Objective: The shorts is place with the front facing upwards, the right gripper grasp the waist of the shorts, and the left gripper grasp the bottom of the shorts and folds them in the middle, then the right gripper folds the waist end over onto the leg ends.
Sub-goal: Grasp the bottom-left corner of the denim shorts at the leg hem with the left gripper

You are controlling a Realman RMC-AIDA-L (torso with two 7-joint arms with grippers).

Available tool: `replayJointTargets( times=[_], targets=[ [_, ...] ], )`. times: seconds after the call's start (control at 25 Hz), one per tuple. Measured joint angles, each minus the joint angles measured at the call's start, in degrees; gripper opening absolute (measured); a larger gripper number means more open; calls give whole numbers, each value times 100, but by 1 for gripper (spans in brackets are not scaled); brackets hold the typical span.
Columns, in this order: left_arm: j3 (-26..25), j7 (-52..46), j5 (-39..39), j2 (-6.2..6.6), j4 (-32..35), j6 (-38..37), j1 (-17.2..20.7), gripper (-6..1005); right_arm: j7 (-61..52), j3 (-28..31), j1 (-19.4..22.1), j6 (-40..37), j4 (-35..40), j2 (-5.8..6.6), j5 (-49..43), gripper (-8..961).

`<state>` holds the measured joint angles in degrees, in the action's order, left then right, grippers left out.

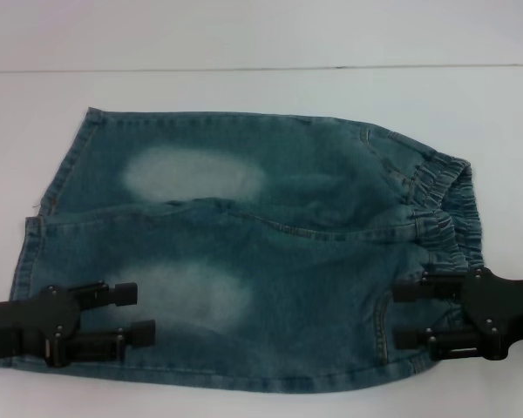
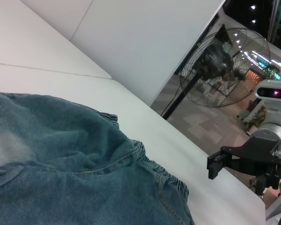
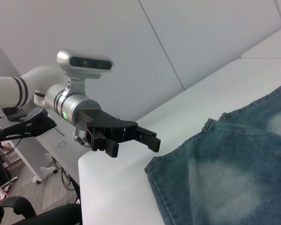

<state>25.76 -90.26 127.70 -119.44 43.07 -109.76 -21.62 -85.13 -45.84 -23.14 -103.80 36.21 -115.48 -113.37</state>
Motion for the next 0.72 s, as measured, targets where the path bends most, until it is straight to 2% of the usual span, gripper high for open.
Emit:
replayJointTargets(
  times=[0.72],
  targets=[
    [-1, -18, 0, 0, 0, 9, 10, 904, -22, 5, -15, -5, 0, -9, 0, 771]
  ],
)
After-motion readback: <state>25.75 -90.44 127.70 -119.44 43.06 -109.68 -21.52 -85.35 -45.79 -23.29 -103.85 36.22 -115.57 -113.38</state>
